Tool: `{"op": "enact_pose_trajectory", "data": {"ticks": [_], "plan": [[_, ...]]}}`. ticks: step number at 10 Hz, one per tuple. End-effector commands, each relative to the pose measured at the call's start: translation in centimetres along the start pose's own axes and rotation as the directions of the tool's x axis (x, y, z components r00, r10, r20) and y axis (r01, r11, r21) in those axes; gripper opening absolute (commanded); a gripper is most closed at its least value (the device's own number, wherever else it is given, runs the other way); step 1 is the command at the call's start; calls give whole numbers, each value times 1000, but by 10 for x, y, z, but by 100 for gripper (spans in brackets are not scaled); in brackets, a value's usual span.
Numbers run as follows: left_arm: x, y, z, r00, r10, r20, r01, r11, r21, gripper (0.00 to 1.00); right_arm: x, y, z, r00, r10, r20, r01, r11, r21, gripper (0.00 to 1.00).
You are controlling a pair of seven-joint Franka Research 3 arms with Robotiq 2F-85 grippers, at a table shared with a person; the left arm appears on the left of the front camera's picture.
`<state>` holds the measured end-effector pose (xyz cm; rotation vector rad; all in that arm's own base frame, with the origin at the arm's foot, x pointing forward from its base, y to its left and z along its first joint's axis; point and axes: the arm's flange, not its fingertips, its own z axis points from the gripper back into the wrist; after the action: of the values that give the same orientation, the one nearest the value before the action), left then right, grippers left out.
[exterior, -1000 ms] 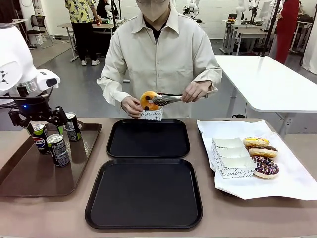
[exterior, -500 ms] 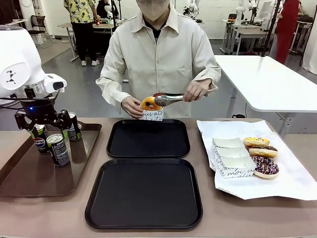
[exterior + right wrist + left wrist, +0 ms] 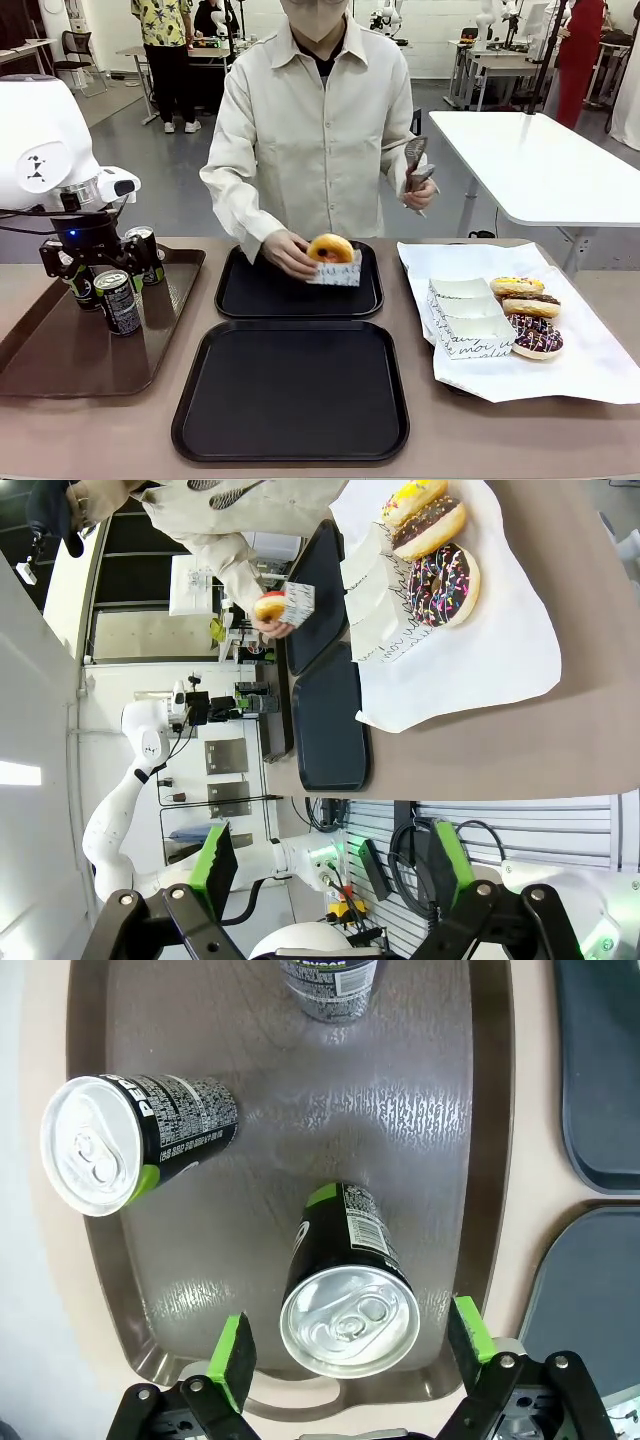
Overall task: Set up donuts and drinks on trays.
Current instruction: Pick up one Pepsi coke and place it on the Flat Tray.
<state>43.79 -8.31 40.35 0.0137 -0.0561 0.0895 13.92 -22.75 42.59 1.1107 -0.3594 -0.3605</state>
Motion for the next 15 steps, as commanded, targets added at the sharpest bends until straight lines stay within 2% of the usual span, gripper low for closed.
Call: {"op": "enact_pose_trajectory", "data": {"ticks": [1,3,4,6,7,8,9,11,12,13,14,15], "plan": [[5,-2,1,1000,4,18,-3,1000,-19,100,0,-2,0,1000,16,7,-17,999,29,100],[5,-2,0,999,9,33,-9,1000,-8,100,0,-2,0,1000,16,7,-17,999,29,100],[5,-3,1,999,19,43,-19,1000,-9,96,0,-2,0,1000,16,7,-17,999,29,100],[6,-3,0,998,23,62,-23,1000,3,83,0,-2,0,1000,16,7,-17,999,29,100],[6,-3,0,998,24,59,-24,1000,9,44,0,-2,0,1000,16,7,-17,999,29,100],[6,-3,0,998,26,61,-27,1000,12,35,0,-2,0,1000,16,7,-17,999,29,100],[6,-3,0,998,26,61,-27,1000,16,0,0,-2,0,1000,16,7,-17,999,29,100],[6,-3,0,998,23,60,-24,1000,19,0,0,-2,0,1000,16,7,-17,999,29,100],[7,-3,0,998,21,61,-22,1000,21,11,0,-2,0,1000,16,7,-17,999,29,100],[6,-1,4,998,27,50,-27,999,16,11,0,-2,0,1000,16,7,-17,999,29,100],[0,-2,21,998,-14,67,13,1000,24,0,0,-2,0,1000,16,7,-17,999,29,100],[-13,-8,66,997,-38,67,36,999,31,0,0,-2,0,1000,16,7,-17,999,29,100]]}}
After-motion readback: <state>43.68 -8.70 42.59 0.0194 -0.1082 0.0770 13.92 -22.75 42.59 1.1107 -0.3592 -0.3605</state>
